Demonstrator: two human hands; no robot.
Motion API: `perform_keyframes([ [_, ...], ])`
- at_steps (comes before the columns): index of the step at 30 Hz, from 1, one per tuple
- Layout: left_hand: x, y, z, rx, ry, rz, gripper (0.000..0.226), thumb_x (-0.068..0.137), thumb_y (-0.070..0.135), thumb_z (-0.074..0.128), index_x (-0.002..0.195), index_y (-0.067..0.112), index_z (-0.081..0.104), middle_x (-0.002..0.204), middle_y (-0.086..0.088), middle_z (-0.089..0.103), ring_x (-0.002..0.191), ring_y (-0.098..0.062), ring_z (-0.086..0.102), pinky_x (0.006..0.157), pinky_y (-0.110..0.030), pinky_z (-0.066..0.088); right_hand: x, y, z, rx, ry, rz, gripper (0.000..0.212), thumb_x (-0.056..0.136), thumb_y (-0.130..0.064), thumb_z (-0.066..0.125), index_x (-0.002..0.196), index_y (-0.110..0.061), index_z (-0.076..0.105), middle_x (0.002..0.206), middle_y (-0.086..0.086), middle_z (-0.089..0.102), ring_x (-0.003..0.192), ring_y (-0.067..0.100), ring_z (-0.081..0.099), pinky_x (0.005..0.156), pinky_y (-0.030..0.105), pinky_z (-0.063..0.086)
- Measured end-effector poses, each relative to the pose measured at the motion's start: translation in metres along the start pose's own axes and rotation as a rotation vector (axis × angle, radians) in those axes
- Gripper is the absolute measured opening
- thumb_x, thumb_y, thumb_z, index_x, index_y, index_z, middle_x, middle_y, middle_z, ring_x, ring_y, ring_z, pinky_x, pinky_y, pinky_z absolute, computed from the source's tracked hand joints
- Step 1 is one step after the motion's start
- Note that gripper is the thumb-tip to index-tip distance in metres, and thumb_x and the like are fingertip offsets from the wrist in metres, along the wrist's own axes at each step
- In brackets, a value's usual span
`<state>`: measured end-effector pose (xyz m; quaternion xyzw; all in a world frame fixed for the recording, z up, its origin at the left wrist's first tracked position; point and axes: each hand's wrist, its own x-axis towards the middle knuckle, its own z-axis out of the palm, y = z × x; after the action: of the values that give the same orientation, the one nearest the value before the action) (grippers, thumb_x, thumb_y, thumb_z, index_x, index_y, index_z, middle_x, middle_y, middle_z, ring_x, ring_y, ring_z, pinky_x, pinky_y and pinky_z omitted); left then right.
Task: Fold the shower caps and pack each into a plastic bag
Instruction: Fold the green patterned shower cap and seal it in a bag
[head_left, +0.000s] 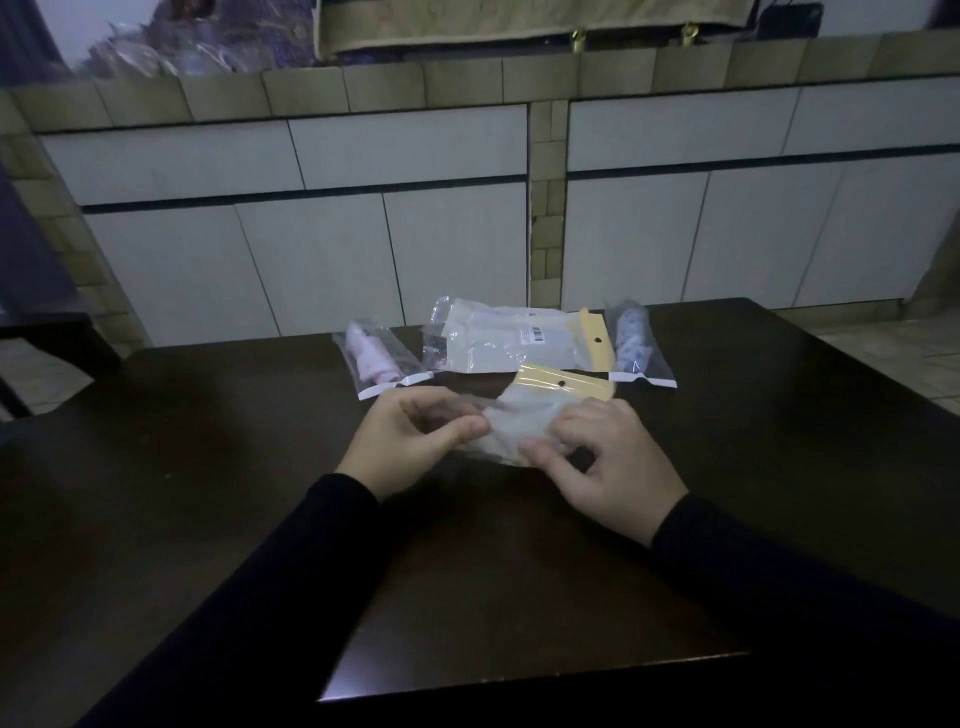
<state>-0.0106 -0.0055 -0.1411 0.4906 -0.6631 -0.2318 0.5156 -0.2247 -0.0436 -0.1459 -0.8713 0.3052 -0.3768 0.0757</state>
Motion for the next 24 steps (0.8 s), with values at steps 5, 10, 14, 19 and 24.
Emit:
perform_keyframes([
  [5, 0.001, -0.001, 0.012, 0.050, -0.138, -0.124, 0.023, 0.077, 0.039, 0.075, 0.079, 0.017, 0.072, 0.048, -0.013, 0.044, 0.049, -0.014, 0.033, 0.050, -0.019, 0.030, -0.004, 0.001, -0.003, 0.058, -0.172, 0.315, 0.033, 0.086, -0.045, 0.060, 0.070, -0.017, 0.068, 0.075, -0.009, 0.058, 0.078, 0.006, 0.050, 0.088, 0.039, 0.043],
  [10, 0.005, 0.001, 0.023, 0.090, -0.051, -0.300, 0.022, 0.071, 0.037, 0.082, 0.073, 0.018, 0.072, 0.057, 0.003, 0.059, 0.052, -0.004, 0.046, 0.055, -0.018, 0.037, 0.002, 0.005, -0.010, 0.007, -0.198, 0.524, 0.031, 0.085, -0.056, 0.058, 0.077, -0.028, 0.069, 0.067, -0.011, 0.062, 0.075, 0.006, 0.058, 0.094, 0.038, 0.040],
  [14, 0.008, -0.008, 0.029, 0.479, 0.162, -0.353, 0.044, 0.058, 0.060, 0.080, 0.079, 0.024, 0.064, 0.086, 0.003, 0.065, 0.083, -0.012, 0.060, 0.073, -0.029, 0.048, 0.009, 0.004, -0.009, -0.084, -0.312, 0.597, 0.045, 0.079, -0.064, 0.059, 0.110, -0.031, 0.056, 0.099, -0.013, 0.063, 0.094, 0.008, 0.059, 0.098, 0.037, 0.037],
  [19, 0.011, -0.007, 0.020, 0.560, 0.039, -0.599, 0.080, 0.045, 0.086, 0.066, 0.098, 0.025, 0.067, 0.100, 0.014, 0.065, 0.103, -0.014, 0.056, 0.095, -0.038, 0.034, 0.020, 0.012, -0.006, -0.191, -0.415, 0.703, 0.083, 0.070, -0.076, 0.057, 0.135, -0.026, 0.043, 0.128, -0.005, 0.055, 0.117, 0.017, 0.051, 0.099, 0.041, 0.036],
  [24, 0.013, -0.001, 0.018, -0.102, 0.088, -0.565, 0.046, 0.060, 0.027, 0.090, 0.095, 0.010, 0.065, 0.097, -0.008, 0.074, 0.089, -0.023, 0.071, 0.085, -0.040, 0.056, 0.021, 0.012, 0.001, -0.023, -0.330, 0.735, 0.064, 0.076, -0.075, 0.051, 0.123, -0.031, 0.052, 0.119, -0.009, 0.059, 0.115, 0.015, 0.049, 0.098, 0.039, 0.034],
])
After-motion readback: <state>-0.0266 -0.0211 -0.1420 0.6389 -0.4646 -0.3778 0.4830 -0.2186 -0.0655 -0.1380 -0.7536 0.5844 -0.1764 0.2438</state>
